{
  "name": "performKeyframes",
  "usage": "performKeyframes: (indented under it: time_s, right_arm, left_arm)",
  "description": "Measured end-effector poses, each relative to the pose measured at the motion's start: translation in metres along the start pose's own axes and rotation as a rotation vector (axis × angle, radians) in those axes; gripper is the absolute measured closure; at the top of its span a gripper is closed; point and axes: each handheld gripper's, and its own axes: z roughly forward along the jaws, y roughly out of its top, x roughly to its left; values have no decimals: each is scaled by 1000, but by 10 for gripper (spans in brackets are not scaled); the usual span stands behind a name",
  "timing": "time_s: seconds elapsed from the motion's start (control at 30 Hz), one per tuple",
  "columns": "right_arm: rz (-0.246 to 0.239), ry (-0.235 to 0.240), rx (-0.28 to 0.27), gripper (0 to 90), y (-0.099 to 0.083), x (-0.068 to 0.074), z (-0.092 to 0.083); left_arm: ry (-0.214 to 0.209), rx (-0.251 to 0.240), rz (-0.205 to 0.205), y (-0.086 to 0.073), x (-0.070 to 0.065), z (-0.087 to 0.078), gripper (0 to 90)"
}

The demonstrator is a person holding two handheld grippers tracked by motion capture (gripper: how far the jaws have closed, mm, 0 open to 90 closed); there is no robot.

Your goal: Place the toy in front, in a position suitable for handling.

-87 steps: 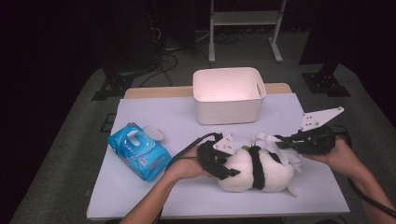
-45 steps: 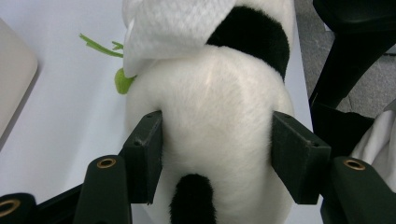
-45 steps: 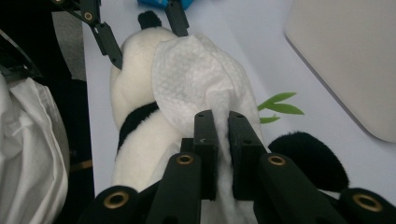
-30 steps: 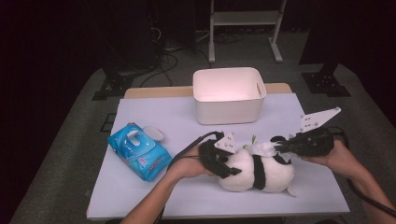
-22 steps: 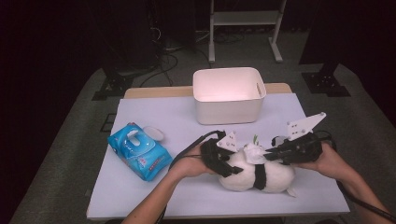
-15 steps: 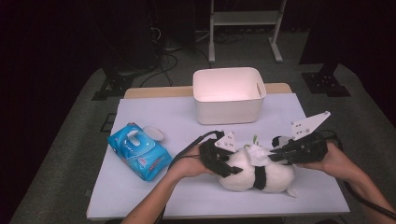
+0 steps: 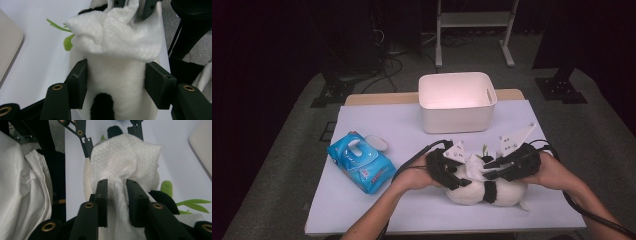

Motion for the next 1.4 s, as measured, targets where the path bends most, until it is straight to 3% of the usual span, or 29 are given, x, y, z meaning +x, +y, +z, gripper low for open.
performKeyframes:
  time_s: [0.17, 0.43, 0.53, 0.7, 1.0, 1.23, 1.4]
  right_arm:
    - [19, -31, -43, 638, -3, 3, -20]
    - [76, -94, -95, 601, -27, 6, -55]
    - [138, -88, -117, 587, -37, 1, -59]
    - [185, -52, -96, 565, -37, -6, -45]
    - [184, -1, -95, 537, -12, -9, -9]
    - [168, -29, -53, 566, 4, -5, 16]
    - [90, -74, -69, 732, 1, 4, 17]
  left_arm:
    - [0, -3, -3, 0, 0, 0, 397]
    - [-2, 6, 2, 0, 0, -1, 396]
    - [-3, 8, 3, 0, 0, 0, 396]
    - [-1, 10, 4, 1, 0, 0, 396]
    - [10, 13, 18, 2, -2, 0, 396]
    - [17, 19, 22, 1, -4, 0, 395]
    - [13, 14, 20, 1, -3, 0, 395]
